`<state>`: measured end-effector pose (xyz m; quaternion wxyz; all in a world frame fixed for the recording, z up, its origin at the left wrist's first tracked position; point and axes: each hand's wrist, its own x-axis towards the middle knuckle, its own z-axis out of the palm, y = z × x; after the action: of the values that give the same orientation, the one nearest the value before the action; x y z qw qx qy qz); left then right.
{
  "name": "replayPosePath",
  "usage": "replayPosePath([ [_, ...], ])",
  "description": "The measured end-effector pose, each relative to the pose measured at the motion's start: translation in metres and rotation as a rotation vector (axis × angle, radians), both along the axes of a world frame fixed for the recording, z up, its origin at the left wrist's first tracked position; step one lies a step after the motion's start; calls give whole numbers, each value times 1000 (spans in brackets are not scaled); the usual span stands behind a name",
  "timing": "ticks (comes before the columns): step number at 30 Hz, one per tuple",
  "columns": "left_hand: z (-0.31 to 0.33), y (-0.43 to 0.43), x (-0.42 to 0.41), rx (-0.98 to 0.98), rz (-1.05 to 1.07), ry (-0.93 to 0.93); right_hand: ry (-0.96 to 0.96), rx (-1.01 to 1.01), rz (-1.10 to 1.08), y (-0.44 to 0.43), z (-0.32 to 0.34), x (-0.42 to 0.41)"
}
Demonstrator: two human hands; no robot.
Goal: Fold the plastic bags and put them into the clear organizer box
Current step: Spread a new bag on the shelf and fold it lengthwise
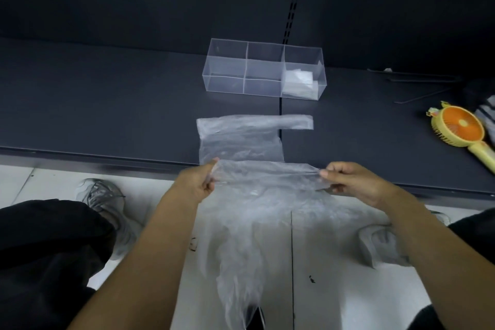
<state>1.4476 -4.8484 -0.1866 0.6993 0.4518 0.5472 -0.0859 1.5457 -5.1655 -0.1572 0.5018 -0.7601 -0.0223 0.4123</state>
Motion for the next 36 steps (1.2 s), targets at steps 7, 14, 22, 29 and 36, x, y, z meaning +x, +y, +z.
replayPosePath([
  [7, 2, 25, 23, 245, -206, -180, 0, -67, -117, -6, -7, 15],
  [14, -14, 36, 9, 452, -178, -35, -137, -185, -289, -11, -33, 12],
  [22, -14, -2, 3, 567, -415, 2, -251, -265, -427, -6, -42, 14],
  [29, -18, -6, -3, 405, -279, 28, -297, -426, -531, -21, -44, 13],
  [36, -12, -13, -11, 142, -127, 59, -817, -762, -357, 50, -19, 26],
])
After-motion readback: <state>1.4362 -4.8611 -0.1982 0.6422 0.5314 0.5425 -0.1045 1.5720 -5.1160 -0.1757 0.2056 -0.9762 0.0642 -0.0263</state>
